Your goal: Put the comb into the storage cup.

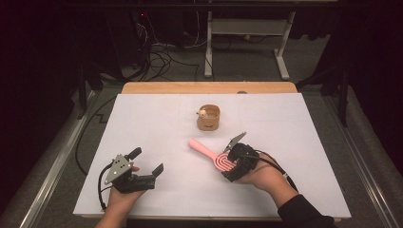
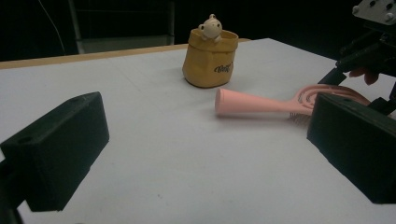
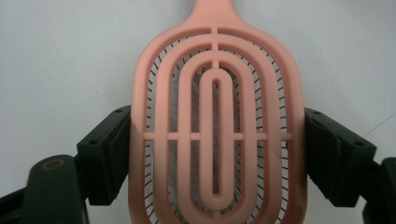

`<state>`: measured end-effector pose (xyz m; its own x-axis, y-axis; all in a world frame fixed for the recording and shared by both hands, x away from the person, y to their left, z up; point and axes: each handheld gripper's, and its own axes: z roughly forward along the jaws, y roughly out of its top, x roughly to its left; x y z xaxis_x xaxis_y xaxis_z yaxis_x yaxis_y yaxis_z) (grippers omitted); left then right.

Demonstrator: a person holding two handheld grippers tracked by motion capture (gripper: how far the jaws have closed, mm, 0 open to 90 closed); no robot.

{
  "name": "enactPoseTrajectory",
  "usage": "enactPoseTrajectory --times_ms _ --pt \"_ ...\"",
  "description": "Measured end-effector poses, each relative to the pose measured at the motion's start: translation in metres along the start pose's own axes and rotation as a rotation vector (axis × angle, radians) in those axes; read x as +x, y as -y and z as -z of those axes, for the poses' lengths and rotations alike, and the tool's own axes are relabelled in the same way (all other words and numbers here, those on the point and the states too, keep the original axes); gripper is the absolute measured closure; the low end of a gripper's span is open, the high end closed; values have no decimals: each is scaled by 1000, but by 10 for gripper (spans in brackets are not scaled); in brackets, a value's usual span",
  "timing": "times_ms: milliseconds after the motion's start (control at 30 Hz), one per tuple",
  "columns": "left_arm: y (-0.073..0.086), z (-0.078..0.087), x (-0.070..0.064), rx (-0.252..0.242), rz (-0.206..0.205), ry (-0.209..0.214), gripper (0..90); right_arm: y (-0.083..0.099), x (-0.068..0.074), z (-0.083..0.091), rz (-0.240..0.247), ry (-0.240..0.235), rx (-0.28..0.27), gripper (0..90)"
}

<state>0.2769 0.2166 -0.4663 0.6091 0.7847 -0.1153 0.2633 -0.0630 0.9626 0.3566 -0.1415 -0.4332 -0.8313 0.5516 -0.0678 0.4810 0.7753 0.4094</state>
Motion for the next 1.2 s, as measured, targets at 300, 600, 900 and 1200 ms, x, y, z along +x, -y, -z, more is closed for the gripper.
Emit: enactPoseTrajectory --times_ms 300,600,900,1200 --pt "0 0 -1 4 -4 1 0 -1 -2 0 -8 -14 19 194" --pt "0 0 -1 4 -3 -1 0 -2 -3 -1 3 -25 29 182" --pt "0 -1 -2 13 -14 -4 0 -4 -2 -5 24 -11 64 195" --pt "-5 -11 2 51 -7 -37 0 -4 -2 -5 9 -9 55 203"
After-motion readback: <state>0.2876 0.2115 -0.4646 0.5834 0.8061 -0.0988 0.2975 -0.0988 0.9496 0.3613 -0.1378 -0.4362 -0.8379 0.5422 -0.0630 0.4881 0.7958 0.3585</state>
